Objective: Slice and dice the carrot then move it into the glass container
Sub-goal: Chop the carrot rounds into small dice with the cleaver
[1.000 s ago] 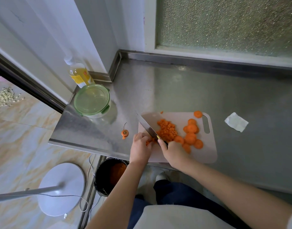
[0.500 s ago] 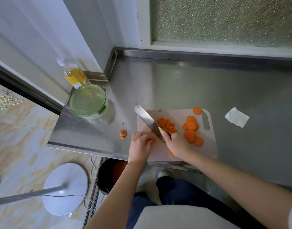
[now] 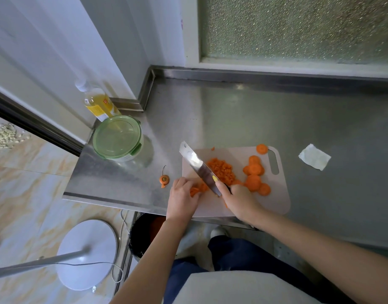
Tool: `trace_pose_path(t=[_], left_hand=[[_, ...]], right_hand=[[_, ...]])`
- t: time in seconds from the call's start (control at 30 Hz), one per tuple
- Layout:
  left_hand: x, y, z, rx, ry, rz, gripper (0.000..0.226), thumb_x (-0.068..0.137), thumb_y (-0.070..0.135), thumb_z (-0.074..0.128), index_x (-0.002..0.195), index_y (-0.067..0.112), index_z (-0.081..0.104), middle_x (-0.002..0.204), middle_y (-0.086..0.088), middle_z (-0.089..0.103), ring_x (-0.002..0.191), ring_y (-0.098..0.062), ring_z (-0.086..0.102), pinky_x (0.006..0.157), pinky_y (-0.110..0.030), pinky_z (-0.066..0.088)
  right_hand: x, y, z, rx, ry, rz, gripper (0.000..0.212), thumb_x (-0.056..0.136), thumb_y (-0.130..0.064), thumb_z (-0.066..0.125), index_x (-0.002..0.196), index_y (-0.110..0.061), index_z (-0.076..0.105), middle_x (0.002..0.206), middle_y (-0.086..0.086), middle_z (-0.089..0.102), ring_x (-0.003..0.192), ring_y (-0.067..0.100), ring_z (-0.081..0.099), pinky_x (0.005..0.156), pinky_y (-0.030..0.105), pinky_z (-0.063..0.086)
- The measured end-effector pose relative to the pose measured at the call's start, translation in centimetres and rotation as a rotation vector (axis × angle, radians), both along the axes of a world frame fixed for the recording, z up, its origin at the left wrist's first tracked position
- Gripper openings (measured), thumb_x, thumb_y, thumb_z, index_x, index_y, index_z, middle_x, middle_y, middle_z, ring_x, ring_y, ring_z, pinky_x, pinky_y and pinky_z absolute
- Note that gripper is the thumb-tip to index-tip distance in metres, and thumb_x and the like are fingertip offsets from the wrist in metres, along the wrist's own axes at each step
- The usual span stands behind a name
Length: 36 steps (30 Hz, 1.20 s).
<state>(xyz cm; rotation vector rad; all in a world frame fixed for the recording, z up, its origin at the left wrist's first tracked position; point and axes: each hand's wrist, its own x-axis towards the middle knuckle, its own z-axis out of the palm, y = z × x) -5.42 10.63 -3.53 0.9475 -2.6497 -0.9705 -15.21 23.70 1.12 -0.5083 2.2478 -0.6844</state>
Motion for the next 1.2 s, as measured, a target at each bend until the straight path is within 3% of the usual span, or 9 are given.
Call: trace_pose_path(t=[0.13, 0.3, 0.6, 0.7, 0.83, 0.97, 1.1, 1.2], left_hand=[[-0.1, 0.2, -0.1, -0.039, 0.020, -0.006, 0.009, 0.071, 0.006, 0.075, 0.079, 0.010, 0.074, 0.086, 0.000, 0.064, 0.088, -0.024, 0.053, 0.078, -0.029, 0.043], [-0.3, 0.3, -0.1, -0.078, 0.032, 0.006, 0.011, 0.069, 0.002, 0.076, 0.080, 0.007, 0.074, 0.083, -0.002, 0.064, 0.086, -0.026, 0.054, 0.077, -0.026, 0.038], [-0.3, 0.5, -0.5, -0.049, 0.033, 0.024, 0.014, 0.066, -0.001, 0.076, 0.078, 0.005, 0.072, 0.080, -0.005, 0.064, 0.079, -0.030, 0.053, 0.073, -0.030, 0.041], [-0.2, 0.4, -0.6, -0.047, 0.000, 0.017, 0.015, 0.069, 0.000, 0.072, 0.083, 0.005, 0.071, 0.082, -0.007, 0.062, 0.083, -0.030, 0.051, 0.077, -0.030, 0.040], [-0.1, 0.4, -0.8, -0.071, -0.005, 0.011, 0.012, 0.073, 0.006, 0.072, 0.084, 0.008, 0.070, 0.081, -0.005, 0.059, 0.083, -0.026, 0.049, 0.078, -0.027, 0.040], [-0.1, 0.4, -0.7, -0.070, 0.017, -0.004, 0.012, 0.073, 0.005, 0.074, 0.083, 0.010, 0.069, 0.082, -0.005, 0.059, 0.083, -0.026, 0.051, 0.075, -0.033, 0.046], [0.0, -0.2, -0.7, -0.039, 0.021, -0.048, 0.011, 0.076, 0.009, 0.072, 0.087, 0.010, 0.071, 0.086, -0.005, 0.061, 0.089, -0.026, 0.050, 0.082, -0.035, 0.045], [0.2, -0.8, -0.5, -0.043, 0.054, -0.067, 0.021, 0.076, 0.015, 0.074, 0.097, 0.014, 0.070, 0.090, -0.002, 0.061, 0.092, -0.021, 0.050, 0.085, -0.028, 0.040]], right_hand=[[0.4, -0.1, -0.5, 0.068, 0.040, 0.081, 0.061, 0.097, -0.055, 0.029, 0.073, -0.007, 0.058, 0.067, 0.005, 0.055, 0.065, 0.019, 0.053, 0.049, 0.023, 0.030], [0.9, -0.6, -0.8, 0.095, 0.135, 0.134, 0.067, 0.097, -0.056, 0.028, 0.091, -0.001, 0.066, 0.089, 0.016, 0.068, 0.084, 0.030, 0.063, 0.066, 0.032, 0.044], [2.0, -1.2, -0.3, 0.127, 0.265, 0.199, 0.065, 0.098, -0.053, 0.027, 0.091, -0.001, 0.065, 0.091, 0.016, 0.069, 0.082, 0.029, 0.065, 0.059, 0.029, 0.041], [2.4, -1.4, -0.4, 0.095, 0.324, 0.220, 0.063, 0.098, -0.053, 0.028, 0.092, -0.002, 0.066, 0.092, 0.016, 0.070, 0.085, 0.029, 0.066, 0.067, 0.031, 0.045], [1.6, -1.8, -0.8, 0.041, 0.223, 0.140, 0.063, 0.099, -0.050, 0.029, 0.091, 0.001, 0.066, 0.090, 0.018, 0.069, 0.083, 0.029, 0.065, 0.062, 0.026, 0.040], [0.6, -1.6, -1.3, 0.036, 0.170, 0.049, 0.064, 0.099, -0.050, 0.030, 0.096, 0.003, 0.067, 0.095, 0.022, 0.068, 0.092, 0.034, 0.063, 0.070, 0.030, 0.041], [0.0, -1.1, -1.6, 0.015, 0.154, 0.017, 0.064, 0.098, -0.051, 0.030, 0.089, 0.001, 0.067, 0.087, 0.018, 0.067, 0.084, 0.031, 0.062, 0.063, 0.027, 0.036], [-0.4, -0.8, -1.4, 0.011, 0.151, 0.006, 0.064, 0.098, -0.051, 0.031, 0.088, 0.001, 0.067, 0.085, 0.017, 0.067, 0.080, 0.029, 0.061, 0.063, 0.027, 0.037]])
